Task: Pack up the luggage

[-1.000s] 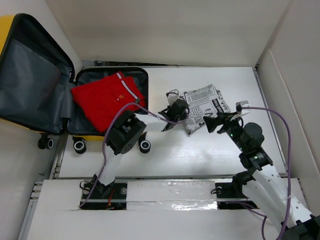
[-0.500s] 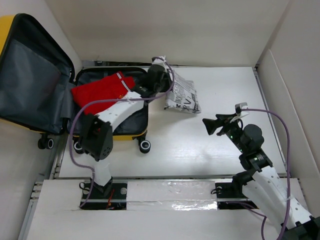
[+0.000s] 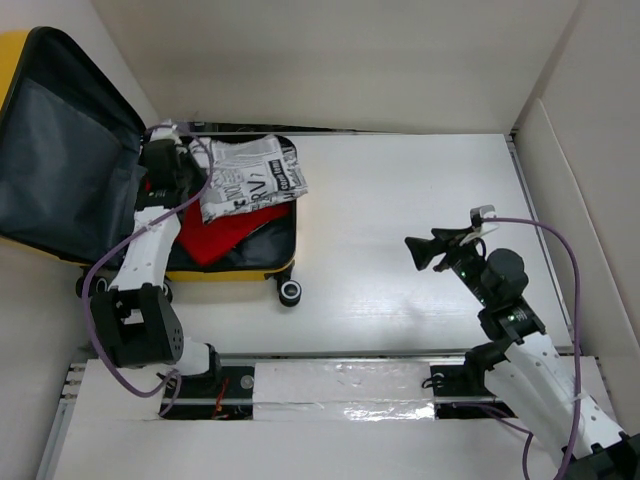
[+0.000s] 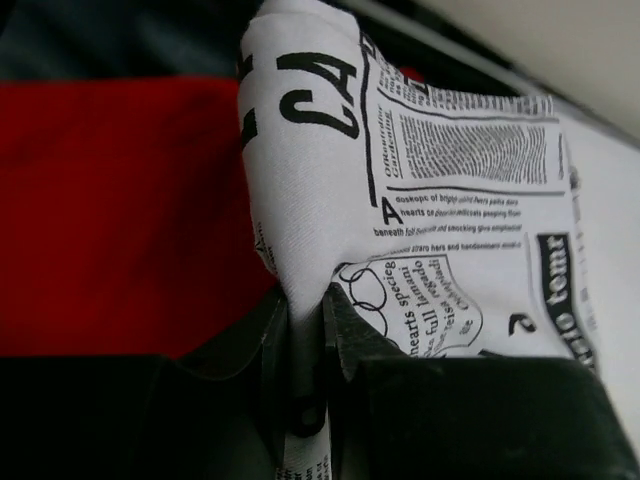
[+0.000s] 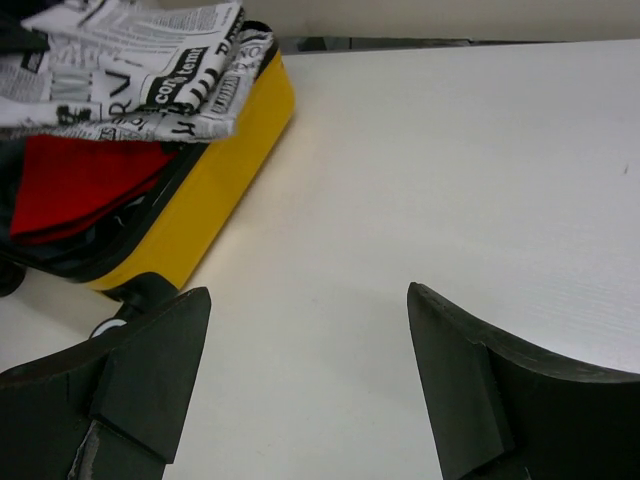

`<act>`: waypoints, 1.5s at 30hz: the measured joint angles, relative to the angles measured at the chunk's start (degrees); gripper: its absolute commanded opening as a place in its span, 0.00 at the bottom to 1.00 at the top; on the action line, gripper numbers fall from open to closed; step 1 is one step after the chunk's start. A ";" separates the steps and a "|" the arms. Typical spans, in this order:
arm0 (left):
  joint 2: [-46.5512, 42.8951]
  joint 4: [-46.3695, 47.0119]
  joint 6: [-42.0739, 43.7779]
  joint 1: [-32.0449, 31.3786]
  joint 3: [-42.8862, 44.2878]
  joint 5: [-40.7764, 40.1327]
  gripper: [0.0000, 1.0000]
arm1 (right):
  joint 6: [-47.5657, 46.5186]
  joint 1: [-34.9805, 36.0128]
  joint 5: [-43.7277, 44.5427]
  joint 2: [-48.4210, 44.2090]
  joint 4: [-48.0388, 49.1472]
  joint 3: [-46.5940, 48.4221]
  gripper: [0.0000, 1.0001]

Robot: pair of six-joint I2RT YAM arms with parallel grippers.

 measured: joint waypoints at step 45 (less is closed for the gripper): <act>-22.21 -19.50 -2.67 15.12 -9.75 -61.79 0.69 | -1.36 0.79 -11.98 5.20 0.46 0.52 0.50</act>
